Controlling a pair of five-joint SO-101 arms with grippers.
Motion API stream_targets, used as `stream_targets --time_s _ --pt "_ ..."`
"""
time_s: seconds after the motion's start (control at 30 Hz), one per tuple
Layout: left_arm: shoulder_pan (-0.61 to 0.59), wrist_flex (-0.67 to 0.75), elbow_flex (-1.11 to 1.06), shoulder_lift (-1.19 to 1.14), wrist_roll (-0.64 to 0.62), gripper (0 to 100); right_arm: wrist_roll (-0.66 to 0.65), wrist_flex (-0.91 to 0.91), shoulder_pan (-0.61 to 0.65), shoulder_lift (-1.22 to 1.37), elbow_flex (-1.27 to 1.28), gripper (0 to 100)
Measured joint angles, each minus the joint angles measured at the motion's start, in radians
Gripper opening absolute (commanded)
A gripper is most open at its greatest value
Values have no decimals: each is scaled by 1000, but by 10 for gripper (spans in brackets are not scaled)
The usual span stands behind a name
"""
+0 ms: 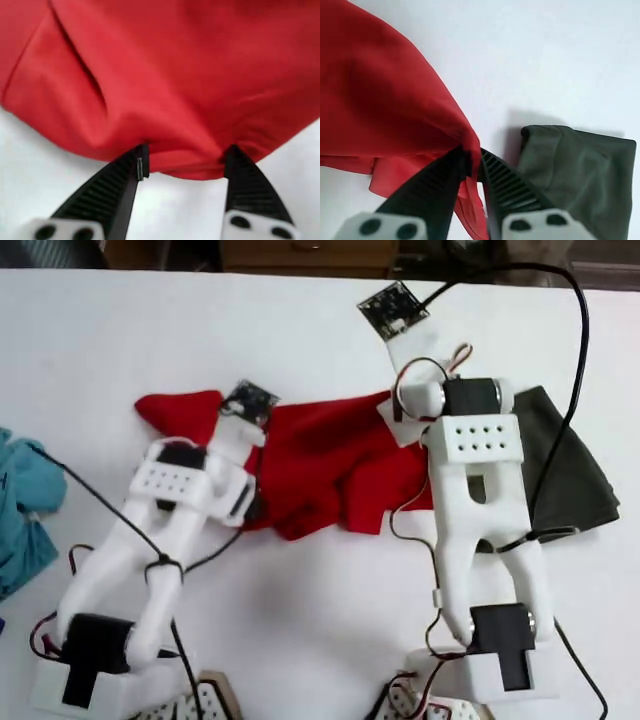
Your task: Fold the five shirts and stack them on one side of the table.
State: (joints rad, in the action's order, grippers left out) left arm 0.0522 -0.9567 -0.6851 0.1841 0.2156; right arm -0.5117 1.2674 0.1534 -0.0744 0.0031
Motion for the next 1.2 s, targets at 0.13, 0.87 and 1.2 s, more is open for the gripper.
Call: stream_targets --time_s 0.13,0.87,1.2 --pt "3 87 -28 0 0 224 0 0 -11 0 0 20" --pt "-115 -279 278 404 23 22 0 250 37 -325 -2 21" --pt "-75 -278 25 985 186 22 0 206 46 -459 155 24"
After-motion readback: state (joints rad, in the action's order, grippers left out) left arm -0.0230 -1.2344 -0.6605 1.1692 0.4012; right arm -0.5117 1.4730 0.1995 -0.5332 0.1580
